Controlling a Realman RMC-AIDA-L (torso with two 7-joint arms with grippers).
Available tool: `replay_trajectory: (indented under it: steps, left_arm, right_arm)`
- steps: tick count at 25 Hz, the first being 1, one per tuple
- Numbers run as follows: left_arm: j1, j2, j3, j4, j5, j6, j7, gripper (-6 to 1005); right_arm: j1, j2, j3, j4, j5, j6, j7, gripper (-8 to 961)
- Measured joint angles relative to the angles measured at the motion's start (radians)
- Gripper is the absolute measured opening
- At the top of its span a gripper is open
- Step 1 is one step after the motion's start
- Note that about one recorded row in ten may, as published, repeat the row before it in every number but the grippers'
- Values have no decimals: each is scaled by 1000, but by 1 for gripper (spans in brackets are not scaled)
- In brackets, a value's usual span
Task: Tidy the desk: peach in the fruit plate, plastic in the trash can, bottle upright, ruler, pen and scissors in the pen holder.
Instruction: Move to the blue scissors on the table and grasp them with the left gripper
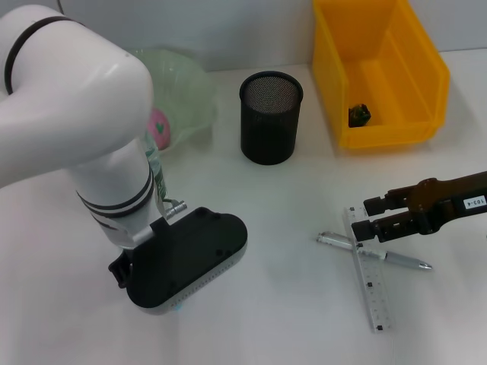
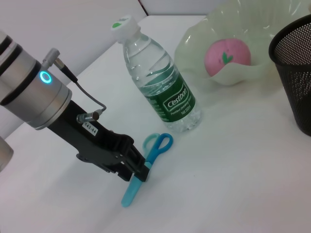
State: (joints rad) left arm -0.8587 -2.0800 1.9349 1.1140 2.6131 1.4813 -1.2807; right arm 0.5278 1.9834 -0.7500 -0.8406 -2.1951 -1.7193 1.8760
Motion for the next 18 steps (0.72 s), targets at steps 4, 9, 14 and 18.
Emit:
replay_trajectory:
  steps: [4, 9, 14, 18]
  left_arm:
    - [-1, 0, 0, -6, -4, -1, 5, 325]
    - [-3, 0, 0, -17, -6, -2, 9, 316]
    - [-5, 0, 1, -26, -14, -3, 18, 308]
    - [-7, 0, 1, -30, -16, -4, 22, 301]
  right_arm:
    - [0, 0, 0, 0, 0, 1, 0, 801]
    - [1, 0, -2, 0, 0, 3, 0, 801]
    - [1, 2, -3, 0, 0, 4, 0, 801]
    - [0, 2, -1, 2, 0, 4, 0, 801]
